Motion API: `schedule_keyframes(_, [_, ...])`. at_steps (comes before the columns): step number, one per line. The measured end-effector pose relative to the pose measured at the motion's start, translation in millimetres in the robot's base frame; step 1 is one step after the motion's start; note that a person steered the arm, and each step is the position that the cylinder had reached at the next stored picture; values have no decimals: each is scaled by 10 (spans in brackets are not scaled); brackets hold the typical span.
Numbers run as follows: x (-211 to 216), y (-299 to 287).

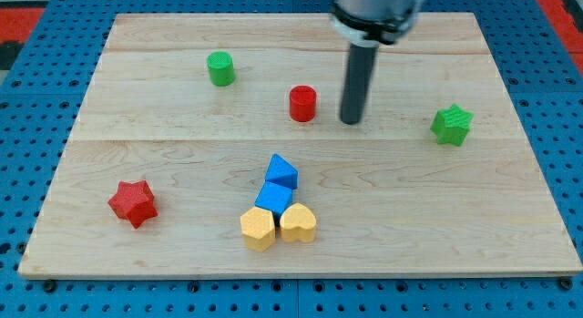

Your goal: Slide the red circle towards top center

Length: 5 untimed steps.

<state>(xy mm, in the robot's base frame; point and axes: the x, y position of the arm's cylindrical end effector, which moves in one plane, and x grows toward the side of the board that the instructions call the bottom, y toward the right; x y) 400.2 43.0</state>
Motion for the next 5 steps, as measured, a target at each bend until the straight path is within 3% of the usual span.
schedule_keyframes(1, [-245,-762])
schedule_keyframes(2, [260,-987])
schedule_keyframes(3, [116,-1304])
schedule_keyframes(5, [-920,-1250])
